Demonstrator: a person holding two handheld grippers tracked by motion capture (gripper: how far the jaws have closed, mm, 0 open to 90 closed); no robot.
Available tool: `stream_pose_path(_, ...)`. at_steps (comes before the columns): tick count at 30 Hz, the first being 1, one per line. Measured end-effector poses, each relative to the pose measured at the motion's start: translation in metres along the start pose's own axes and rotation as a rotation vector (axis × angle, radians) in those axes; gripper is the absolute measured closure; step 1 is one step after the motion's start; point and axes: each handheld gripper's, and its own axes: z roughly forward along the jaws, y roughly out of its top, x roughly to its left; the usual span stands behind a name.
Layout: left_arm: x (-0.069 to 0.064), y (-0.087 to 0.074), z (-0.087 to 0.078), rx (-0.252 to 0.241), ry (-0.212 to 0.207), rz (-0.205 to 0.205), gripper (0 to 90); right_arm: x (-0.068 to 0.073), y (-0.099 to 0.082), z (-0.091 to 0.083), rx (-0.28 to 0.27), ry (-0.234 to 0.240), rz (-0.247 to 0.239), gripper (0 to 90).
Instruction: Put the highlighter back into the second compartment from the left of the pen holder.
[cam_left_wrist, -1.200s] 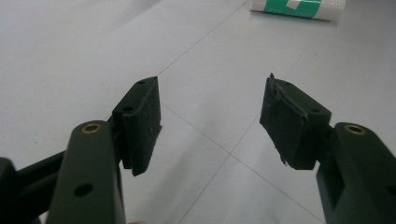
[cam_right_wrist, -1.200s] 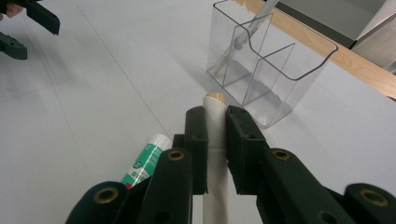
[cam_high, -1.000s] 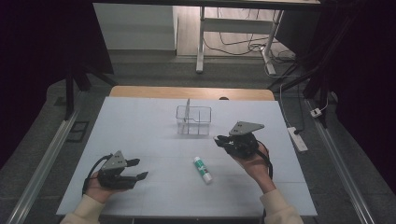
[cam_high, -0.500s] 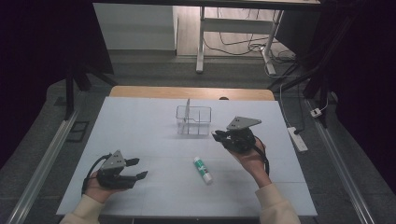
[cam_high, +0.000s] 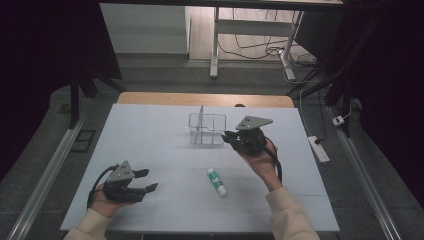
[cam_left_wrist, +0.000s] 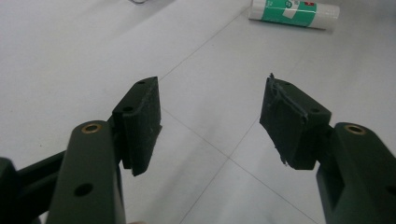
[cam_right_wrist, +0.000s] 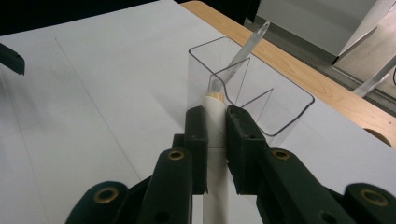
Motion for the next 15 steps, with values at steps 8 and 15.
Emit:
stream_pose_path(8, 0.000, 0.000, 0.000, -0.002, 0.001, 0.000, 38.2, -0.002, 0.009, 0.008, -0.022, -0.007, 0.008, 78.0)
stream_pose_path(15, 0.000, 0.000, -0.001, -0.003, 0.000, 0.000, 38.2, -0.004, 0.021, 0.015, -0.040, -0.017, 0.011, 77.9)
